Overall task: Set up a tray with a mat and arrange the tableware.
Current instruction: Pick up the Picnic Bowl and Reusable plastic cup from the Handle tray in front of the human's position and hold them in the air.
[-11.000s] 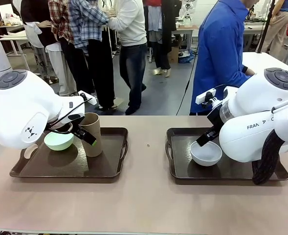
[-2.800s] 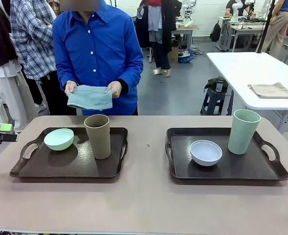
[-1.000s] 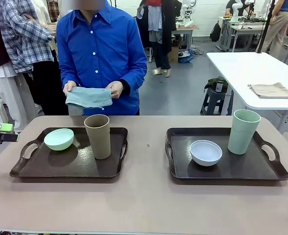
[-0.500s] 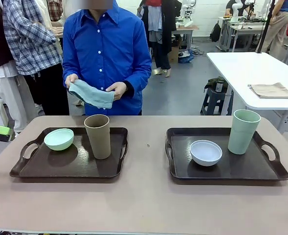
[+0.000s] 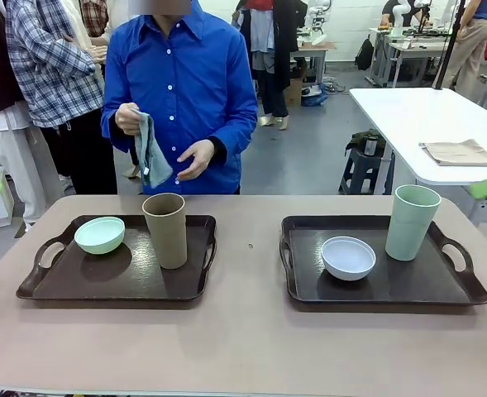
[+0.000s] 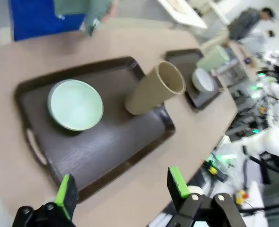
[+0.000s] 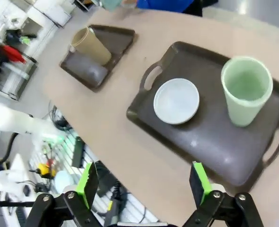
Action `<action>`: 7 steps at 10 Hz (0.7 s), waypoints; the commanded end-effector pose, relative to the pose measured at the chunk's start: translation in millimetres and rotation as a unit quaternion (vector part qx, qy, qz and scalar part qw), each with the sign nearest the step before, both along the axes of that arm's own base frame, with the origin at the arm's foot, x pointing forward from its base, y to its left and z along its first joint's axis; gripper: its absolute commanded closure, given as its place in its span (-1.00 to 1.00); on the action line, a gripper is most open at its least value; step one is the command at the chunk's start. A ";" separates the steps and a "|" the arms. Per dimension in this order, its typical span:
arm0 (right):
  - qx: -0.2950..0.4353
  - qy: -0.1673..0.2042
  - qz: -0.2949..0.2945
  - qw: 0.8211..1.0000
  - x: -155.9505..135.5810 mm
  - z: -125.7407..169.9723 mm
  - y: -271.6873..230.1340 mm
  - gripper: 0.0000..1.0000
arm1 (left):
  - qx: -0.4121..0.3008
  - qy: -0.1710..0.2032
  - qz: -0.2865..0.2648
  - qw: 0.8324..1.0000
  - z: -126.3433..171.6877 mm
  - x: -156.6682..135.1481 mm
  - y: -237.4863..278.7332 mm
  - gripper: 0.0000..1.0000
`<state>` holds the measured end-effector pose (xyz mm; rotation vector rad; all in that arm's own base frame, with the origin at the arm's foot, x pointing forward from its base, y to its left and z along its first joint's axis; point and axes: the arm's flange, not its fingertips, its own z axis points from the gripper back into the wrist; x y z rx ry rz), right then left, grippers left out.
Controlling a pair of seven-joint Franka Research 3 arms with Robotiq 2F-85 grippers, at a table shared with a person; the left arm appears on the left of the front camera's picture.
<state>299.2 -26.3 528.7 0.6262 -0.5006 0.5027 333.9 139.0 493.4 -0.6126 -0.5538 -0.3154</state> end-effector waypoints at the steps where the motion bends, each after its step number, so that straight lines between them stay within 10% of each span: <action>1: -0.055 -0.024 0.023 0.998 49.3 -3.3 46.2 -1.00 | 0.057 0.030 0.054 0.996 33.4 2.9 -15.6 -1.00; 5: -0.111 -0.074 0.077 0.988 136.0 -27.6 153.5 -1.00 | 0.150 0.073 0.148 0.975 83.1 21.4 -43.9 -1.00; 7: -0.083 -0.003 0.143 0.986 161.1 -59.6 200.3 -1.00 | 0.172 0.093 0.167 0.966 97.2 31.6 -61.3 -1.00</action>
